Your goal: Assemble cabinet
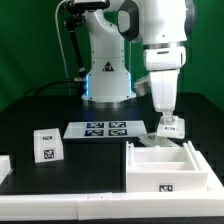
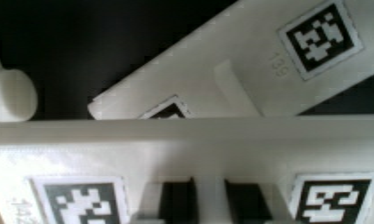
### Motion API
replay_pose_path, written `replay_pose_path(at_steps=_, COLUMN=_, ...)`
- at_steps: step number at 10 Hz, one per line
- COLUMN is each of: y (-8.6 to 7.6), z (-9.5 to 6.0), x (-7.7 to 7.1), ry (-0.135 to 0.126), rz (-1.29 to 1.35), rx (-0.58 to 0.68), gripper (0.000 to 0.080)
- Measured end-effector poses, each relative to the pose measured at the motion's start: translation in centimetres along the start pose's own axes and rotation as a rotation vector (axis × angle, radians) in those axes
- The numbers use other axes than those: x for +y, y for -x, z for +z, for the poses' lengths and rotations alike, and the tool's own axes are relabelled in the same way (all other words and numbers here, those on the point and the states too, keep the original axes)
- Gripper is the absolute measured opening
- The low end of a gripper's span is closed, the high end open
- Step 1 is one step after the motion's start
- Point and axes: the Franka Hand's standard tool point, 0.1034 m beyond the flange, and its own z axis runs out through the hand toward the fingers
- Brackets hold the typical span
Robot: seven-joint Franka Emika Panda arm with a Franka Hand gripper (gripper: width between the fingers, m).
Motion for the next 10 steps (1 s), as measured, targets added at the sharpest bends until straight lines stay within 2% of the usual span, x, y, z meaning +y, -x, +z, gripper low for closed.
replay_pose_path(at_steps=2, y=0.2, z=0.2, x=0.1, ry=-0.001, rz=-0.045, rx=0.001, gripper=0.007)
replay_pose_path(at_steps=4, y=0.6, z=0.7, x=1.1, ry=-0.022, rz=-0.118, rx=-0.01, gripper=0.007)
replay_pose_path(at_steps=5, y=0.4, z=0.5, x=1.8, ry=-0.016, rz=-0.119, rx=-0.008, gripper=0.007)
replay_pose_path(at_steps=10, y=0.3, z=0.1, x=3.1, ry=-0.003, rz=-0.108, rx=-0.006, gripper=0.007)
